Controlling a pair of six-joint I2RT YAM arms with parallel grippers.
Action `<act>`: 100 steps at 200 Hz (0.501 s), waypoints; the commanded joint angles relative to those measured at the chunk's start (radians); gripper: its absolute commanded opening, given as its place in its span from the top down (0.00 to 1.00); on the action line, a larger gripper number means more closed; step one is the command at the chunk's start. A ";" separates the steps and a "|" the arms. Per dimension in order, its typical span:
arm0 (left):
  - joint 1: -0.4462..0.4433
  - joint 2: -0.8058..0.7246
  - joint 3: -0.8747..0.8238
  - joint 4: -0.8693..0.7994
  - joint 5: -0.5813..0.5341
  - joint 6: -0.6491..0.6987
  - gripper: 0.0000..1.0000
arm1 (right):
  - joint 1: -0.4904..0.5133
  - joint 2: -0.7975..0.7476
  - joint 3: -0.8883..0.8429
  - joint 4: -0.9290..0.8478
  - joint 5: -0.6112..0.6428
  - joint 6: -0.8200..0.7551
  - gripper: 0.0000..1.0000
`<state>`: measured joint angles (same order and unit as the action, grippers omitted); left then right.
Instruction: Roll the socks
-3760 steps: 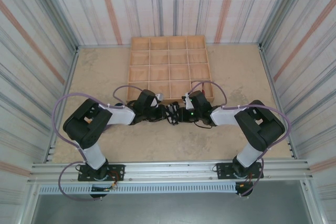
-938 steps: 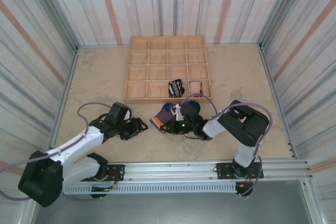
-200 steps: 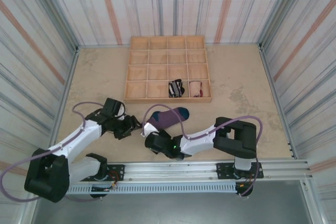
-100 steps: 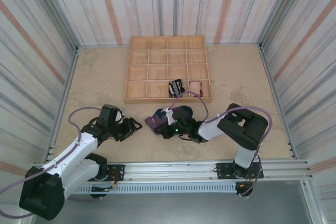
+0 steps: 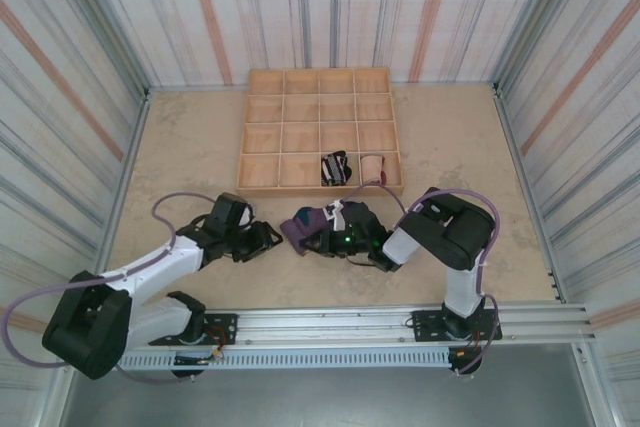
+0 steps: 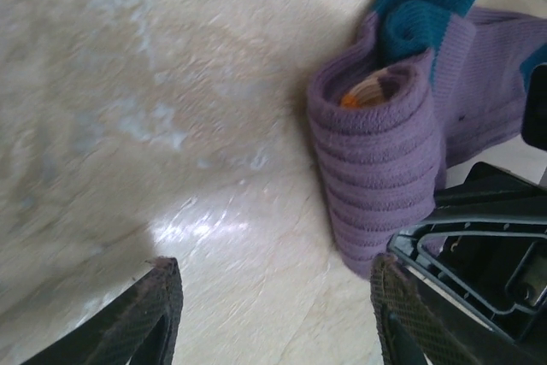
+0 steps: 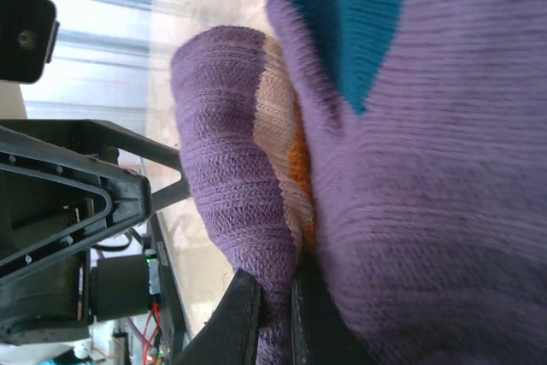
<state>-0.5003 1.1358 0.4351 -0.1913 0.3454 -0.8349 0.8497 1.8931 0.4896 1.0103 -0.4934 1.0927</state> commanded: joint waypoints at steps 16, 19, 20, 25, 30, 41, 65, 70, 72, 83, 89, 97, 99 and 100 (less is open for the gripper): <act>-0.022 0.095 0.059 0.138 -0.049 0.026 0.40 | -0.019 -0.026 0.003 -0.317 0.075 0.055 1.00; -0.023 0.104 0.063 0.144 -0.049 0.028 0.40 | -0.019 -0.027 0.004 -0.326 0.077 0.056 1.00; -0.024 0.107 0.065 0.146 -0.049 0.028 0.40 | -0.020 -0.027 0.004 -0.328 0.078 0.056 1.00; -0.028 0.119 0.073 0.156 -0.050 0.029 0.41 | -0.021 -0.030 0.006 -0.339 0.081 0.055 1.00; -0.032 0.132 0.080 0.163 -0.052 0.031 0.41 | -0.023 -0.031 0.006 -0.346 0.084 0.056 1.00; -0.042 0.160 0.095 0.179 -0.059 0.033 0.42 | -0.025 -0.030 0.010 -0.357 0.086 0.056 1.00; -0.061 0.218 0.120 0.199 -0.071 0.031 0.46 | -0.028 -0.026 0.025 -0.378 0.082 0.049 1.00; -0.064 0.230 0.125 0.203 -0.073 0.031 0.48 | -0.029 -0.024 0.024 -0.378 0.081 0.050 1.00; -0.065 0.236 0.126 0.204 -0.072 0.029 0.49 | -0.029 -0.023 0.025 -0.378 0.081 0.051 1.00; -0.069 0.257 0.132 0.214 -0.074 0.025 0.55 | -0.032 -0.021 0.025 -0.377 0.081 0.052 1.00; -0.071 0.268 0.134 0.217 -0.074 0.021 0.58 | -0.034 -0.019 0.024 -0.376 0.081 0.052 1.00; -0.073 0.280 0.136 0.218 -0.079 0.016 0.63 | -0.036 -0.021 0.022 -0.372 0.082 0.053 1.00; -0.073 0.284 0.138 0.217 -0.079 0.015 0.65 | -0.037 -0.020 0.020 -0.372 0.084 0.054 1.00; -0.073 0.284 0.137 0.216 -0.080 0.015 0.65 | -0.037 -0.021 0.021 -0.372 0.084 0.054 1.00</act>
<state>-0.5655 1.3865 0.5472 0.0051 0.2939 -0.8230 0.8310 1.8431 0.5343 0.8246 -0.4767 1.1229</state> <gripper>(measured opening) 0.403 0.080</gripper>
